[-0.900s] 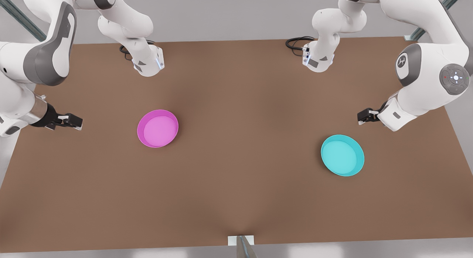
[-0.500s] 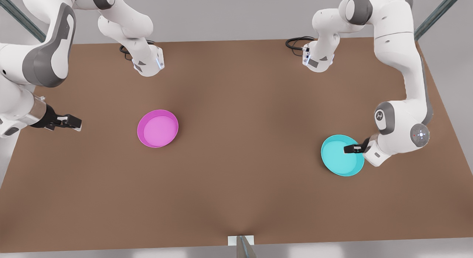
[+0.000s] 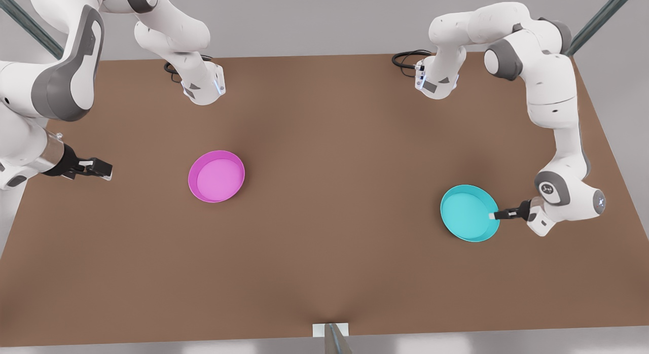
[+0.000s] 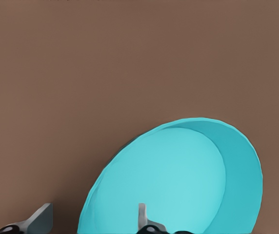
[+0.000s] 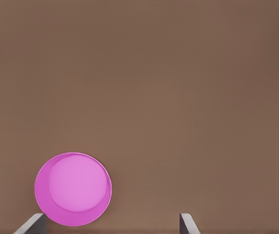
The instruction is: Flip the blue plate over with the left arm, and stack the pink plate on top of the blue plate with the right arm
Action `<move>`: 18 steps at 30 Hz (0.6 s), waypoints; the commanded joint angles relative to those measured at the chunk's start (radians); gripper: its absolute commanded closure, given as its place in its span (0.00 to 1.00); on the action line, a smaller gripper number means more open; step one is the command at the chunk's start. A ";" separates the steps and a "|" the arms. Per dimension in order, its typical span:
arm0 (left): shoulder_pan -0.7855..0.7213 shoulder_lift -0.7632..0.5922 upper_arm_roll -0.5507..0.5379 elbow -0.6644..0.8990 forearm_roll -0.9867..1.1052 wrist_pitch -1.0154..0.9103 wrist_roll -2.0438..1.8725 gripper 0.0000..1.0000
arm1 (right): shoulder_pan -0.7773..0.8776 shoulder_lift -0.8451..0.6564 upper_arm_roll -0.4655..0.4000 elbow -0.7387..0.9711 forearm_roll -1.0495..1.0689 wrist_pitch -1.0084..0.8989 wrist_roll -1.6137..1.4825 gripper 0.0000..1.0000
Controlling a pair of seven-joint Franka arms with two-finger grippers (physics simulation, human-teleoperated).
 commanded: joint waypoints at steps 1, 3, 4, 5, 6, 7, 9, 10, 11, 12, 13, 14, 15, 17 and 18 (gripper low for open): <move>0.000 0.002 0.000 0.000 -0.034 0.005 0.005 0.49 | 0.000 0.000 0.000 0.000 0.000 0.000 0.000 0.00; 0.000 0.011 0.003 0.000 -0.028 0.008 0.044 0.60 | 0.000 0.000 0.000 0.000 0.000 0.000 0.000 0.00; 0.000 0.011 0.003 0.002 -0.026 0.006 0.062 0.62 | 0.000 0.001 0.000 0.000 0.000 0.000 0.000 0.00; 0.000 0.011 0.003 0.002 0.006 0.005 0.070 0.62 | 0.000 0.000 0.000 -0.003 0.000 0.000 0.000 0.00; 0.000 0.011 0.001 0.000 0.015 0.000 0.071 0.62 | 0.000 0.000 0.000 -0.003 0.000 0.000 0.000 0.00; -0.001 0.010 0.000 0.000 0.017 -0.006 0.082 0.62 | 0.000 0.000 0.000 -0.005 0.000 0.000 0.000 0.00; -0.001 0.010 0.001 -0.003 0.017 -0.011 0.126 0.65 | 0.000 0.000 0.000 -0.006 0.000 0.000 0.000 0.00; -0.001 0.011 0.001 -0.003 0.057 -0.006 0.128 0.65 | 0.000 0.000 0.000 -0.005 0.000 0.000 0.000 0.00; -0.003 0.013 0.000 -0.003 0.072 -0.002 0.128 0.65 | 0.000 -0.003 0.000 -0.005 0.002 0.000 0.000 0.00; -0.004 0.015 0.000 -0.003 0.072 0.001 0.128 0.65 | 0.000 -0.003 0.000 -0.005 0.002 0.000 0.000 0.00; -0.004 0.018 0.000 -0.003 0.072 0.005 0.128 0.65 | 0.000 -0.005 0.000 -0.005 0.002 0.000 0.000 0.00; -0.004 0.019 0.000 0.000 0.072 0.008 0.128 0.65 | 0.000 -0.005 0.000 -0.005 0.002 0.000 0.000 0.00; -0.004 0.025 0.000 0.000 0.072 0.008 0.126 0.65 | 0.000 -0.003 0.000 -0.005 0.000 0.000 0.000 0.00; -0.004 0.025 -0.002 0.000 0.066 0.008 0.125 0.65 | 0.000 0.000 -0.002 -0.006 0.000 0.000 0.000 0.00; -0.004 0.025 -0.003 0.000 0.061 0.008 0.125 0.65 | 0.000 0.000 -0.002 -0.009 0.000 0.005 0.000 0.00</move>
